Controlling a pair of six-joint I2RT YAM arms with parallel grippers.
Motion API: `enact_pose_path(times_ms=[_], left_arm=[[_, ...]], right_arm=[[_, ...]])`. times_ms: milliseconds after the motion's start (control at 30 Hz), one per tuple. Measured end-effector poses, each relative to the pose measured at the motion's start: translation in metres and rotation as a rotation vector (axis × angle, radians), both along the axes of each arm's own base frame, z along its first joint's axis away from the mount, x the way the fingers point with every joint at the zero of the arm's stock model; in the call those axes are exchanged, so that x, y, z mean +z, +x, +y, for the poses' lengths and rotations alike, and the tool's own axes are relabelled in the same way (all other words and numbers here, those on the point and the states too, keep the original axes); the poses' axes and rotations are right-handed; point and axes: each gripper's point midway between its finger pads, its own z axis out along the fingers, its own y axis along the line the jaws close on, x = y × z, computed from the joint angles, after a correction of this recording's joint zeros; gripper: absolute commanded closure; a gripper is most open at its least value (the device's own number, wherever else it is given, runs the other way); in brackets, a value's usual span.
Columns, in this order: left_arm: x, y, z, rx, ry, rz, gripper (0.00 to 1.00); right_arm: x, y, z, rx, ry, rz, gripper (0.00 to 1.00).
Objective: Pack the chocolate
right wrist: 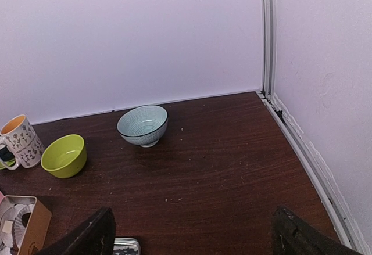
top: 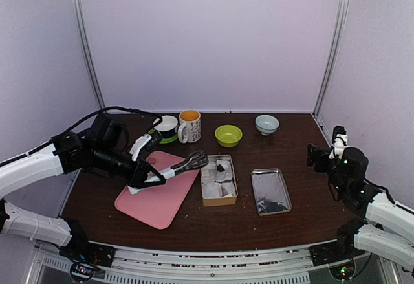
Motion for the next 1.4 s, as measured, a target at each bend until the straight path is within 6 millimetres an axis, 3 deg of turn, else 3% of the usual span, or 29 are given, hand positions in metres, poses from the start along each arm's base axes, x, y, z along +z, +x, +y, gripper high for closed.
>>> enact_pose_path(times_ms=[400,633,1100,1400], left_arm=[[-0.046,-0.019,-0.028,-0.111,0.111,0.077,0.75],[-0.071,-0.018,-0.026,-0.105,0.203,0.117,0.74],[-0.064,0.000,-0.030,-0.077,0.254,0.073,0.71],[-0.067,-0.001,-0.024,-0.074,0.293,0.080,0.68]], right_arm=[[0.001,0.000,0.000,0.000,0.001,-0.003,0.07],[0.003,-0.001,0.000,0.000,0.004,-0.010,0.07],[0.003,-0.001,0.000,0.000,0.005,-0.011,0.07],[0.004,-0.001,0.000,0.000,0.005,-0.013,0.07]])
